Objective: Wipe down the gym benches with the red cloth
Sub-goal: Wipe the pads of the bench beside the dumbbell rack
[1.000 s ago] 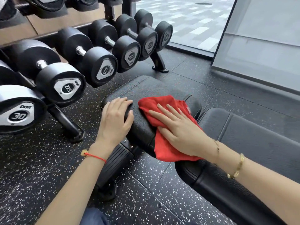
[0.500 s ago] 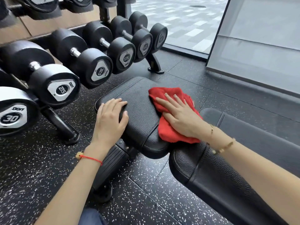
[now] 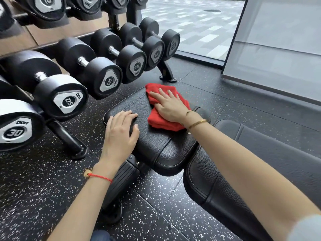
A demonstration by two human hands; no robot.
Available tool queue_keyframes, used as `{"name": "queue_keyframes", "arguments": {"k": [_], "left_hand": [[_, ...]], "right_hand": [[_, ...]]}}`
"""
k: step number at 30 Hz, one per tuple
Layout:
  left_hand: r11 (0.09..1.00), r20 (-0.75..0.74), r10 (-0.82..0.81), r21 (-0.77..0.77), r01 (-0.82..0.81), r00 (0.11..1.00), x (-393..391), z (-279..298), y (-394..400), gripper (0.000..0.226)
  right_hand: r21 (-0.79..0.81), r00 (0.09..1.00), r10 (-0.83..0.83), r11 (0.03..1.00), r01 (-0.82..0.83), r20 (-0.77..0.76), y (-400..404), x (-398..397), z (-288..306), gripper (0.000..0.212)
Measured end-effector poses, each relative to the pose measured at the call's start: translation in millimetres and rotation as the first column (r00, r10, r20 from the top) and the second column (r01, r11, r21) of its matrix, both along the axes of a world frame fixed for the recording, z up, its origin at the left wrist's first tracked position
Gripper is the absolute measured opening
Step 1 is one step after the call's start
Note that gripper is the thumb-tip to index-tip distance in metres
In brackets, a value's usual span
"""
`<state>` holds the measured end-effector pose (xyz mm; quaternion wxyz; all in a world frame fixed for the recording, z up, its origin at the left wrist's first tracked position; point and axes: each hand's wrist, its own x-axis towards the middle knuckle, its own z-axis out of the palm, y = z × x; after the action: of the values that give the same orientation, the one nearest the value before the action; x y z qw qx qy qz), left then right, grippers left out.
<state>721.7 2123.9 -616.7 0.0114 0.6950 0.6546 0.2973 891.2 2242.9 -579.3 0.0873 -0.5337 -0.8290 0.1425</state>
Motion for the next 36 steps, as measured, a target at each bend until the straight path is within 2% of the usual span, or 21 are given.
{"name": "queue_keyframes", "arguments": {"k": [4, 7, 12, 17, 21, 25, 28, 32, 36], "left_hand": [[1.000, -0.007, -0.001, -0.008, 0.001, 1.000, 0, 1, 0, 0.044], [1.000, -0.005, -0.002, -0.014, 0.002, 1.000, -2, 2, 0, 0.043], [0.999, 0.034, 0.000, -0.050, 0.002, 0.999, 3, 5, -1, 0.037], [0.985, 0.065, -0.163, -0.044, 0.166, 0.984, 40, 17, -10, 0.037], [0.961, 0.030, -0.266, -0.066, 0.267, 0.964, 74, 20, -14, 0.039], [0.960, -0.036, -0.275, -0.075, 0.272, 0.961, 88, 14, -12, 0.040], [0.964, -0.037, -0.261, -0.062, 0.258, 0.965, 90, 12, -12, 0.040], [0.966, -0.035, -0.255, -0.056, 0.253, 0.966, 91, 12, -16, 0.040], [0.965, -0.046, -0.257, -0.074, 0.253, 0.965, 91, 13, -18, 0.042]], "right_hand": [[0.014, 0.985, 0.170, 0.985, -0.170, 0.000, -38, 8, 0, 0.055], [0.057, 0.978, 0.209, 0.977, -0.208, -0.014, -79, 35, -2, 0.055], [0.031, 0.994, 0.107, 0.994, -0.106, -0.020, -98, 92, 0, 0.054], [-0.012, 0.998, -0.062, 0.998, 0.062, 0.012, -85, 116, 8, 0.054], [0.003, 0.997, -0.026, 1.000, 0.026, 0.069, -123, 119, 7, 0.056], [0.034, 0.992, -0.016, 0.999, 0.011, 0.128, -165, 149, 4, 0.056], [-0.005, 0.992, -0.092, 0.996, 0.093, 0.080, -152, 161, 4, 0.054], [0.006, 0.956, -0.286, 0.958, 0.286, 0.070, -103, 150, 5, 0.051], [0.026, 0.962, -0.255, 0.967, 0.253, 0.094, -101, 138, 1, 0.054]]}}
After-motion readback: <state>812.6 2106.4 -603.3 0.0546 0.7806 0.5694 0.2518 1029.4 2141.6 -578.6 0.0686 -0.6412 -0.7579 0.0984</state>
